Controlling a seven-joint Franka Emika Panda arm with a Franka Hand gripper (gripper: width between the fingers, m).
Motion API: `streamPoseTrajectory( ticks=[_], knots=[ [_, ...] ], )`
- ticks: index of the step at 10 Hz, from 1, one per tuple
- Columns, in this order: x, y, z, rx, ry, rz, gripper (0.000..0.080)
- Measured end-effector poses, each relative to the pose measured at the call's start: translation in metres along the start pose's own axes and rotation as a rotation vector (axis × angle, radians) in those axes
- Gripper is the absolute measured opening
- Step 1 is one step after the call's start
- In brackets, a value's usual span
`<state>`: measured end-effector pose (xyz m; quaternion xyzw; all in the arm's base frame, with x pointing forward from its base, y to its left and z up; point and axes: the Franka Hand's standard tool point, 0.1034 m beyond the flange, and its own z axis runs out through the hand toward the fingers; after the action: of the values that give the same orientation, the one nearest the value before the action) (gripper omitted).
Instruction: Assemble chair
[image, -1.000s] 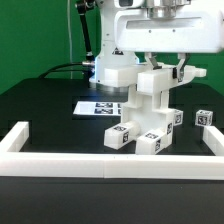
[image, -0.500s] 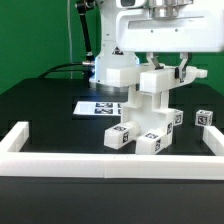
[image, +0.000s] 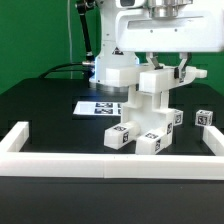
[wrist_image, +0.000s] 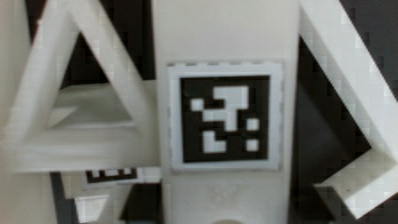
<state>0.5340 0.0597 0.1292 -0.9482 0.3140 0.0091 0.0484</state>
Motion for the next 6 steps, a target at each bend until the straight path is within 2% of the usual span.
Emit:
streamPoseTrajectory(
  ticks=[6],
  knots=[
    [0.0008, 0.0002, 0.0000, 0.000, 0.001, -0.004, 0.0291]
  ],
)
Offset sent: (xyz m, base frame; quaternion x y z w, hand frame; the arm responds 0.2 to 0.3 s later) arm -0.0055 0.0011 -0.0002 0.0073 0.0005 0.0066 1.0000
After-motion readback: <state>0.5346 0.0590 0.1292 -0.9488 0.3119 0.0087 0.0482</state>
